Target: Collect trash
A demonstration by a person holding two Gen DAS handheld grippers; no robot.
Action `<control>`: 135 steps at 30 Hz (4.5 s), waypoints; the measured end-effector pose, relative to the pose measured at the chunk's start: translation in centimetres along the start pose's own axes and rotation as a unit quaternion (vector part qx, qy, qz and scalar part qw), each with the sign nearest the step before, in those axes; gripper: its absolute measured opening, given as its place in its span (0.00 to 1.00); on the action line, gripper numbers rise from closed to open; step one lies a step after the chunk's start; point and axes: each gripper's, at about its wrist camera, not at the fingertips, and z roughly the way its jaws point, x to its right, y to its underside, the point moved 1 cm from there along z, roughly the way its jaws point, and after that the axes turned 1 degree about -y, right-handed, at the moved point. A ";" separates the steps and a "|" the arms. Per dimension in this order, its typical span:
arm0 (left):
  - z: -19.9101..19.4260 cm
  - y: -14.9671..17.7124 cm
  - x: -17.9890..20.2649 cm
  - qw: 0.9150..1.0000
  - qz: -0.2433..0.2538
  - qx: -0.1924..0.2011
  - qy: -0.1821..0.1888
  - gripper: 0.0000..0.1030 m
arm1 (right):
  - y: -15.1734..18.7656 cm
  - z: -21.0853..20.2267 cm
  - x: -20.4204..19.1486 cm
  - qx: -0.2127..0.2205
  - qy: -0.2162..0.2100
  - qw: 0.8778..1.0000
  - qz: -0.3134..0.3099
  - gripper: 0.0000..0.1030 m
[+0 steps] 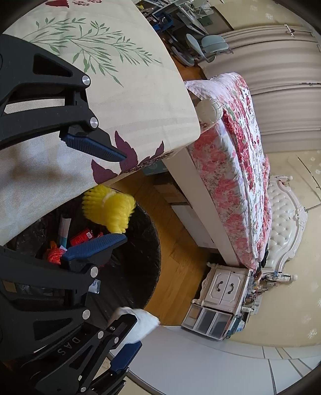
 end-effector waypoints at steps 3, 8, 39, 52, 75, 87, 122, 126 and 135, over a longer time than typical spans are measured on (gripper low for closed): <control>-0.1 0.1 0.0 1.000 -0.002 0.001 0.001 0.65 | 0.0 -0.1 0.1 0.000 0.001 1.000 0.001 0.49; -0.2 0.2 -0.3 1.000 -0.007 0.003 -0.001 0.71 | -0.1 -0.2 0.2 0.004 0.005 1.000 0.003 0.54; -3.6 0.6 -2.5 0.999 -0.020 0.035 -0.031 0.91 | 0.3 -3.8 0.9 0.034 0.047 0.998 0.005 0.79; -8.1 2.7 -4.1 0.997 -0.035 0.044 -0.043 0.91 | 1.5 -7.6 -1.0 0.049 0.034 0.998 -0.018 0.79; -15.9 6.9 -7.8 0.992 -0.072 0.073 -0.069 0.91 | 3.7 -15.1 -4.2 0.094 -0.015 0.994 -0.062 0.80; -16.7 7.1 -8.2 0.991 -0.080 0.080 -0.069 0.91 | 3.8 -15.5 -4.6 0.101 -0.016 0.993 -0.066 0.80; -16.8 7.3 -8.3 0.991 -0.082 0.081 -0.067 0.91 | 3.9 -15.5 -4.8 0.102 -0.016 0.993 -0.066 0.81; -16.8 7.3 -8.3 0.991 -0.082 0.081 -0.067 0.91 | 4.0 -15.5 -4.8 0.101 -0.016 0.993 -0.066 0.81; -16.9 7.2 -8.1 0.991 -0.087 0.078 -0.063 0.91 | 4.0 -15.5 -4.8 0.101 -0.015 0.993 -0.066 0.81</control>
